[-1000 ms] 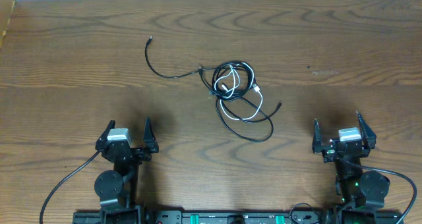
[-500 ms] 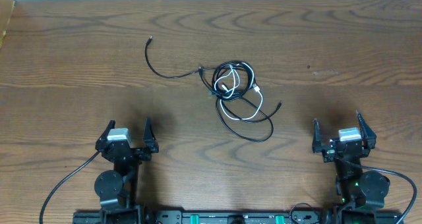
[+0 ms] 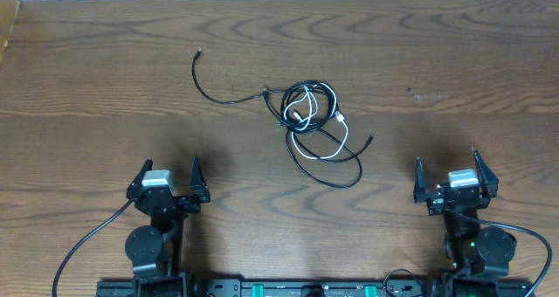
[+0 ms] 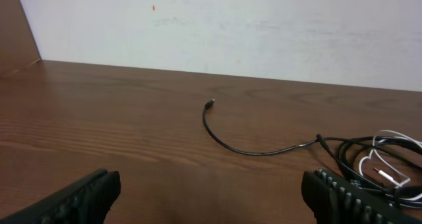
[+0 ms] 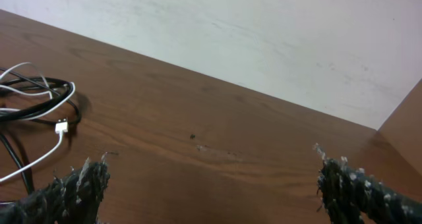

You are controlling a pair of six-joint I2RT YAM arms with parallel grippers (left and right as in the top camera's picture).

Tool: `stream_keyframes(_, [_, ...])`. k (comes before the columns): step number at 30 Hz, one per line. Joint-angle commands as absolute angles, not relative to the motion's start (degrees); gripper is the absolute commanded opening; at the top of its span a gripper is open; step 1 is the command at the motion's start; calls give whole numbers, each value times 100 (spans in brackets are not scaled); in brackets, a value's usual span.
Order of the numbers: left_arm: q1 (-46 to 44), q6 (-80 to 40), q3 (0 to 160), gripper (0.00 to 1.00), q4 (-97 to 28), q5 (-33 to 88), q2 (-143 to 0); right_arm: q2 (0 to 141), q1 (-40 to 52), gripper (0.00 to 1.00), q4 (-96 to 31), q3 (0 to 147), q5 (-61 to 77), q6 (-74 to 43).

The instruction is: Untangle cables

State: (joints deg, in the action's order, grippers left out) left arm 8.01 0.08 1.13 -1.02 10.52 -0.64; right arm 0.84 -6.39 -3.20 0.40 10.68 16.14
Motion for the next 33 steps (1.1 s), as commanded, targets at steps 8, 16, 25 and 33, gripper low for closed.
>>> stream_keyframes(8, [790, 84, 23, 93, -294, 1066, -30, 64, -591, 99, -346, 32, 1068, 1678])
stream_keyframes(16, [790, 84, 23, 93, -294, 1068, -30, 64, -591, 99, -344, 32, 1068, 1678])
stream_keyframes(25, [790, 84, 23, 93, -294, 1066, -30, 64, -591, 99, -215, 32, 1094, 1678])
stream_keyframes(33, [790, 82, 23, 93, -290, 1070, -30, 64, -591, 99, -244, 32, 1164, 1675])
